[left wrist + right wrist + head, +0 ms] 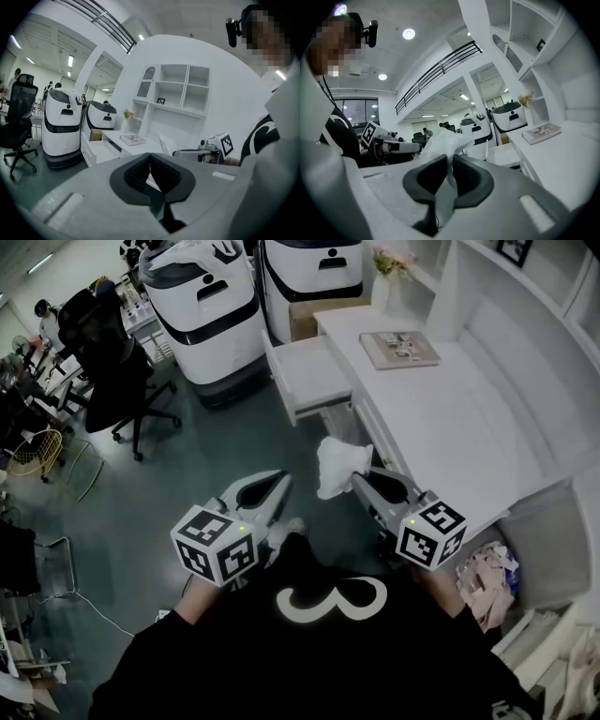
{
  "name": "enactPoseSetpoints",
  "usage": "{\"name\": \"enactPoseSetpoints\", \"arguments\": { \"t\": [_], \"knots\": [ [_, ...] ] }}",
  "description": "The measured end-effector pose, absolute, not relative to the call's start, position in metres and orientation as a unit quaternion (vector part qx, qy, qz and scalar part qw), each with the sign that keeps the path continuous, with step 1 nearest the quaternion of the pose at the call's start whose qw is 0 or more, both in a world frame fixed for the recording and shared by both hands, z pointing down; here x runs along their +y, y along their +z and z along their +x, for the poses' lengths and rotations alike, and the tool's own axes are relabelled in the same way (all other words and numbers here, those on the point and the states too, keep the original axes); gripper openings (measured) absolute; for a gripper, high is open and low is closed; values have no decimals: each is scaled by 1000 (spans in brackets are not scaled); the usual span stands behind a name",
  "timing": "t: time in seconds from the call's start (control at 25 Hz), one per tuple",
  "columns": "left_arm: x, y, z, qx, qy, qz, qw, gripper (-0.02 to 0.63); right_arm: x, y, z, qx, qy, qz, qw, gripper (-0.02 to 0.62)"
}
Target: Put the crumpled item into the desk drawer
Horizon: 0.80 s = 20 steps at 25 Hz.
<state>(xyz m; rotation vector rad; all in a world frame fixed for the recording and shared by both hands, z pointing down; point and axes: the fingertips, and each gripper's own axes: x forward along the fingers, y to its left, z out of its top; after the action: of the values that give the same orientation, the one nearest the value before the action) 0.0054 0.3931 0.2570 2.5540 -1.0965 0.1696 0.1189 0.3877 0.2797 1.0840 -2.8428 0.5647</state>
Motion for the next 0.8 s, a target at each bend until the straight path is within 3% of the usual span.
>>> {"name": "enactPoseSetpoints", "arguments": {
  "t": [0.8],
  "knots": [
    [254, 282, 9, -356, 85, 907, 206, 11, 258, 307, 118, -899, 222, 377, 28, 40]
  ]
}}
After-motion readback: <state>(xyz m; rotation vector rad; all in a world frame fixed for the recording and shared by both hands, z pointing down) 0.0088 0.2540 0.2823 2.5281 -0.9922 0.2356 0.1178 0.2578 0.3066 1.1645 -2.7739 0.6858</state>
